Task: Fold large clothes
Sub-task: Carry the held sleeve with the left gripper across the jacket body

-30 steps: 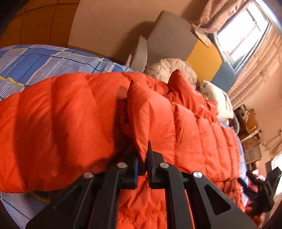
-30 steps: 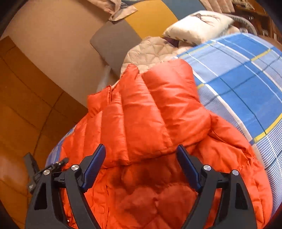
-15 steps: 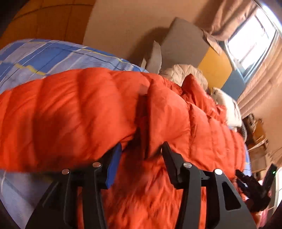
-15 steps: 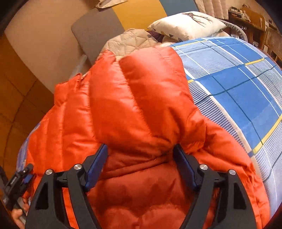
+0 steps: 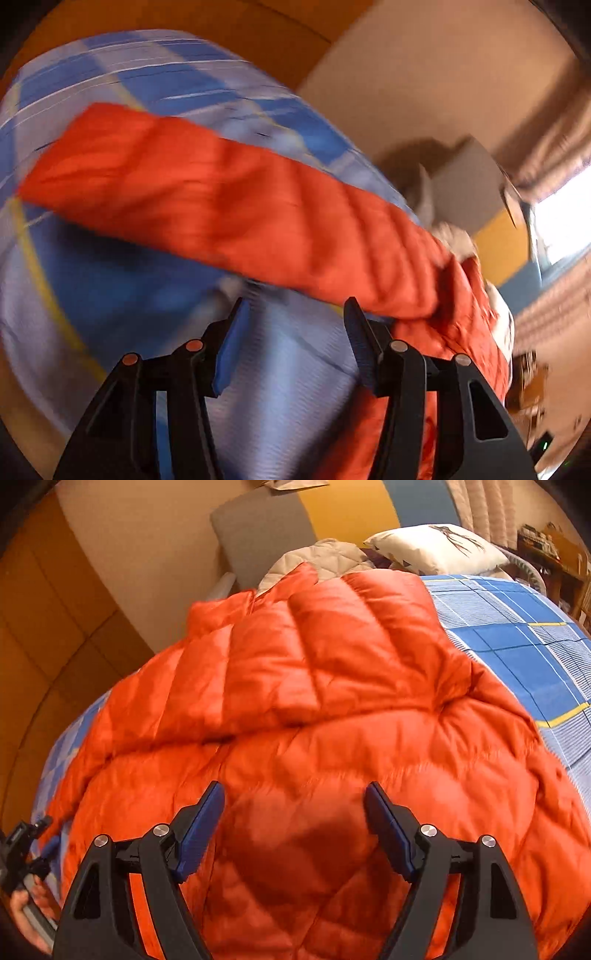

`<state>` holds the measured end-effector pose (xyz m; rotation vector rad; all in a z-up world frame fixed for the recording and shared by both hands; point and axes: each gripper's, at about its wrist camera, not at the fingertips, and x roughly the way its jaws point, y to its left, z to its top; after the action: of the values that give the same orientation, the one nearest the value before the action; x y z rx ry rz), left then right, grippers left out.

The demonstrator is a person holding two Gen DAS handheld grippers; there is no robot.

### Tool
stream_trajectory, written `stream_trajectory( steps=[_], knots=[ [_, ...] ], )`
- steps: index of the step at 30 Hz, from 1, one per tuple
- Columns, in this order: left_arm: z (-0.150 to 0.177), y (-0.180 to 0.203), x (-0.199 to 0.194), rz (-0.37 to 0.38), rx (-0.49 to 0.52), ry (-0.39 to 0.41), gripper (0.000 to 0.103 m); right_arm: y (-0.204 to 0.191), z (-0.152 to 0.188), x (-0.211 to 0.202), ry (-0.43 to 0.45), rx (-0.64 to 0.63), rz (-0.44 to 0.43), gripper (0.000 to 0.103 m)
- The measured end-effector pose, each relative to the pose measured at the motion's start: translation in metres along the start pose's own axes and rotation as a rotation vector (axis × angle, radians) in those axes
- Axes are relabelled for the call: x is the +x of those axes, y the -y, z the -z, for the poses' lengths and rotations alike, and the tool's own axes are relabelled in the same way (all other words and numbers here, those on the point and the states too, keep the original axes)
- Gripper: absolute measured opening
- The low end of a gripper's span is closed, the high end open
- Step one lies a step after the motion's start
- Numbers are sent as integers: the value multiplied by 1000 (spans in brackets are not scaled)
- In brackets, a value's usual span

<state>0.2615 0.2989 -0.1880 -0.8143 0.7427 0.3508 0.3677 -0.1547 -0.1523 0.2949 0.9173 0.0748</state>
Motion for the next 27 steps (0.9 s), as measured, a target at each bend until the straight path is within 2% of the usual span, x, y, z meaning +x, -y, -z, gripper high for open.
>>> stream_trajectory(
  steps=[5,6,8,11,16,19,20,22,24,26,27],
  knots=[
    [-19,-39,-7,-70,-28,44,53,-2,11,-4,11,-20,46,78],
    [-21,-42,-8,-72,-28,49,53,-2,12,-4,15,-30,81,78],
    [-30,-48,-6,-101,-16,58,53,-3,13,-5,27,-45,110,78],
    [-36,-46,-1,-153,63,61,55,-7,15,-4,27,-102,170,78],
    [-41,-47,9,-145,92,41,59,-14,21,4,0,-204,253,78],
    [-46,-53,14,-102,31,46,60,-12,28,10,4,-223,268,81],
    [-47,-56,14,-97,7,52,56,-12,29,11,5,-227,271,81],
    [-51,-57,16,-87,-15,54,40,-13,31,12,9,-227,274,81],
    [-54,-54,18,-96,0,60,21,-15,32,14,9,-229,278,82],
    [-58,-46,16,-95,38,73,8,-16,34,14,11,-232,282,82],
    [-60,-38,13,-97,78,91,6,-16,34,14,11,-232,282,82]
  ],
)
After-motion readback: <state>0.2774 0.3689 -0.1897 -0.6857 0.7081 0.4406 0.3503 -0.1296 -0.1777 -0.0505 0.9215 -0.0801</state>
